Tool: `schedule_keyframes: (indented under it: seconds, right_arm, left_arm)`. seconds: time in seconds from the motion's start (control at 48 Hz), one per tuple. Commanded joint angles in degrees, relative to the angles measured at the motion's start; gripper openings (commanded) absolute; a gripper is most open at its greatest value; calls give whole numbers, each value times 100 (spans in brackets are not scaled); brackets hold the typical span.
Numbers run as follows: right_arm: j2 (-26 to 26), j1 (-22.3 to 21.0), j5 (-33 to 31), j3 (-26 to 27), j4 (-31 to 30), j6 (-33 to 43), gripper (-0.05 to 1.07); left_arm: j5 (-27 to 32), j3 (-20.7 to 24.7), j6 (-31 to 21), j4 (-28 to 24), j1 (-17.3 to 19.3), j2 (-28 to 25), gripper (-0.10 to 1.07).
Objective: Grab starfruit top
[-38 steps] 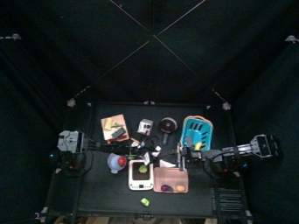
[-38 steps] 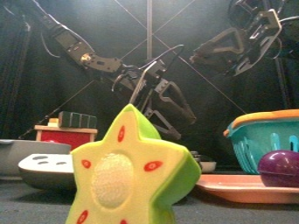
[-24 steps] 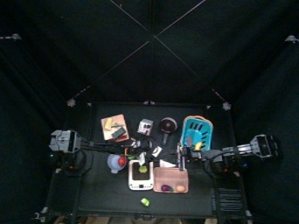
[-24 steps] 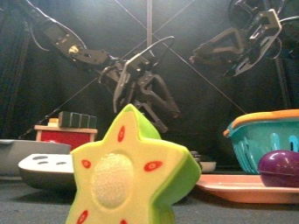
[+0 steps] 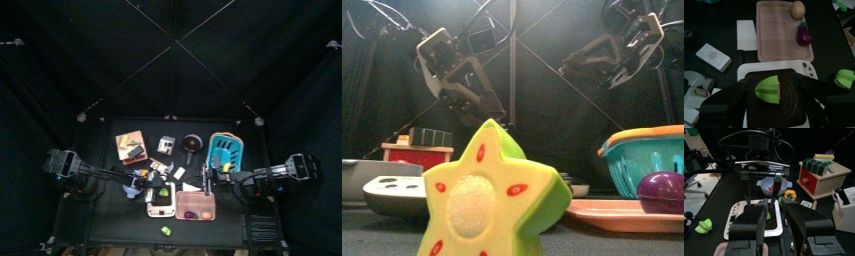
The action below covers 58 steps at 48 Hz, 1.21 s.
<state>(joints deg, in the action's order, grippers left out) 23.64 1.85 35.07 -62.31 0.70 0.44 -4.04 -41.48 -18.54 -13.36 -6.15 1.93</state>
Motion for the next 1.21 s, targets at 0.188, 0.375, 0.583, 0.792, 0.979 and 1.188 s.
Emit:
schedule_keyframes:
  seconds: [0.188,0.375,0.583,0.792,0.979,1.188]
  right_arm:
    - [-35,-35,18,167,-70,-9,69]
    - [-79,-35,18,176,-220,9,69]
    - [-79,-35,18,193,-281,18,69]
    - [-79,-35,18,176,-281,18,69]
    - [-79,-35,18,167,-281,18,69]
    - [-79,-35,18,158,-281,18,69]
  left_arm:
    - [-26,141,-26,9,9,-211,96]
    - [-26,246,-18,35,18,-475,96]
    - [0,255,-35,97,26,-615,96]
    - [18,202,-18,193,26,-650,96]
    - [158,158,-44,255,44,-650,95]
    - [281,158,-18,422,53,-694,95]
